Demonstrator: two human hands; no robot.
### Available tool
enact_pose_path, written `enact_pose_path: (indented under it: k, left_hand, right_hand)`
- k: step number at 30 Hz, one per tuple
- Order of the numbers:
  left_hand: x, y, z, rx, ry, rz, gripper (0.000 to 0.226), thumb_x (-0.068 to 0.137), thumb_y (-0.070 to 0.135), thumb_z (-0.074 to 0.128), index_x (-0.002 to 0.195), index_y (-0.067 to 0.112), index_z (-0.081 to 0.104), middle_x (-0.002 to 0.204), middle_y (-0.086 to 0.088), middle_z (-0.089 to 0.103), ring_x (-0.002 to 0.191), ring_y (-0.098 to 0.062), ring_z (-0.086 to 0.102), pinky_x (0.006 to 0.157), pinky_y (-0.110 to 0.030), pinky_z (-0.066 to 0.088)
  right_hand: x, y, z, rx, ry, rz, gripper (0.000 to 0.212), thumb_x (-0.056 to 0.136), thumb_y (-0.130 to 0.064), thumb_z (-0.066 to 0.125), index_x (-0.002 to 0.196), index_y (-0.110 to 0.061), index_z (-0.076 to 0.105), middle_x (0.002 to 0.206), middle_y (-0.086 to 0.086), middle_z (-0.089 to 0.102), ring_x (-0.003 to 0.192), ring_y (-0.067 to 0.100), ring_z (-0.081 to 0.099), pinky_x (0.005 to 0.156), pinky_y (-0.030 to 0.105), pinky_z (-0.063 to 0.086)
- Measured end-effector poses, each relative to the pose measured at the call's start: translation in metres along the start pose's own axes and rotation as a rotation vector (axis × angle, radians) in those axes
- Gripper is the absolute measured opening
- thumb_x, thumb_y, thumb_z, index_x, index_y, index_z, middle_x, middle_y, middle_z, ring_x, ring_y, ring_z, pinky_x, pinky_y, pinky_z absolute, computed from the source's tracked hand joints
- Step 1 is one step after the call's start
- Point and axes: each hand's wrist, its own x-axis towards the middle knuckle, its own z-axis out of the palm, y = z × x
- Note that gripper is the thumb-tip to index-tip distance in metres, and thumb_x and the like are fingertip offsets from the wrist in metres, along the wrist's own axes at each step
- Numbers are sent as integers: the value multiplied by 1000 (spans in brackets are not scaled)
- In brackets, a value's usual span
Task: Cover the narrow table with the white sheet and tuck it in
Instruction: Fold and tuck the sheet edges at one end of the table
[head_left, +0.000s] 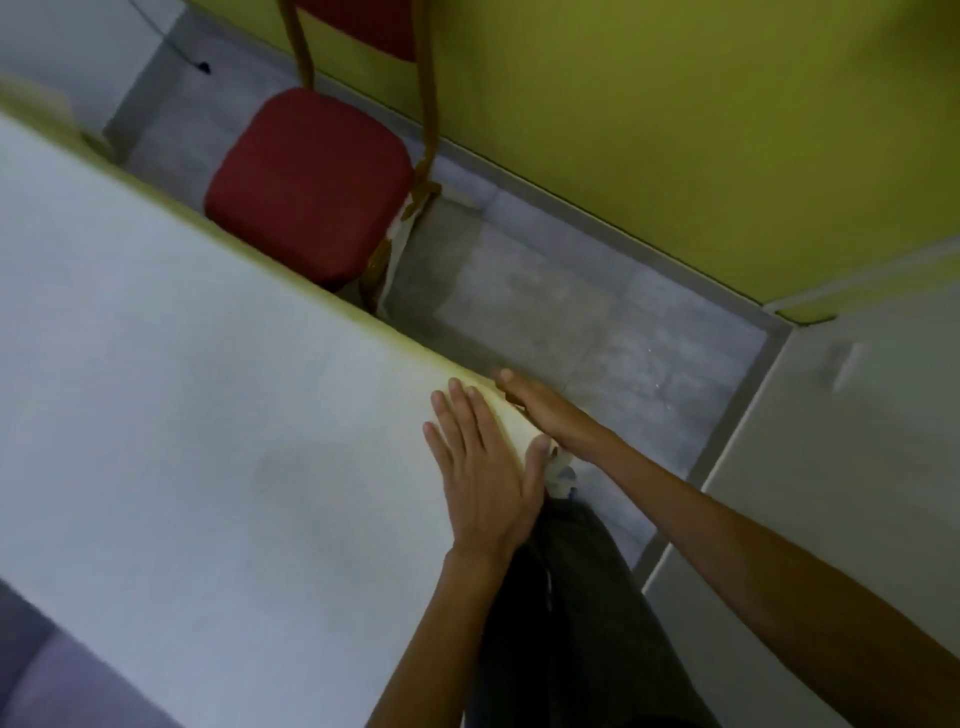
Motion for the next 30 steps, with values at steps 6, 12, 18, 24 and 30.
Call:
enact_pose_path:
  k: [6, 12, 18, 24, 30]
  left_hand:
    - [-46, -74, -3, -53, 23, -58, 78, 102, 51, 31, 155, 10, -9, 162, -5, -18, 149, -24, -16, 122, -50, 5]
    - [-100, -122, 2, -26, 100, -217, 76, 102, 49, 34, 155, 5, 4, 163, -11, -7, 151, -27, -7, 122, -50, 9]
    - [-169, -190, 3, -49, 199, -434, 79, 100, 52, 33, 154, 2, 7, 163, -14, -1, 151, -30, -2, 121, -49, 12]
    - [-244, -256, 6, -74, 256, -633, 85, 97, 58, 34, 155, 3, 3, 164, -11, -3, 151, -28, -3, 121, -49, 11]
    - [-252, -277, -2, -243, 369, -799, 84, 97, 58, 30, 155, 4, 3, 163, -14, -2, 150, -30, -7, 122, -49, 6]
  right_hand:
    - [-46, -47, 16, -479, 41, -270, 70, 101, -53, 44, 159, -23, 17, 164, 5, 24, 147, 24, 30, 121, 43, 24]
    - [-59, -26, 94, -1469, 132, -829, 75, 99, -57, 26, 159, -13, 16, 166, 17, 9, 153, 38, 9, 120, 63, 14]
    - [-52, -17, 91, -1580, 157, -895, 73, 101, -55, 24, 160, -15, 10, 167, 13, 4, 154, 36, 4, 120, 64, 7]
    - [-54, -17, 97, -1592, 157, -877, 74, 100, -54, 25, 160, -14, 8, 168, 11, -1, 154, 33, -2, 121, 63, 5]
    - [-77, -22, 163, -1449, 234, -867, 76, 98, -54, 25, 153, -2, 23, 161, 27, 20, 149, 46, 16, 117, 67, 16]
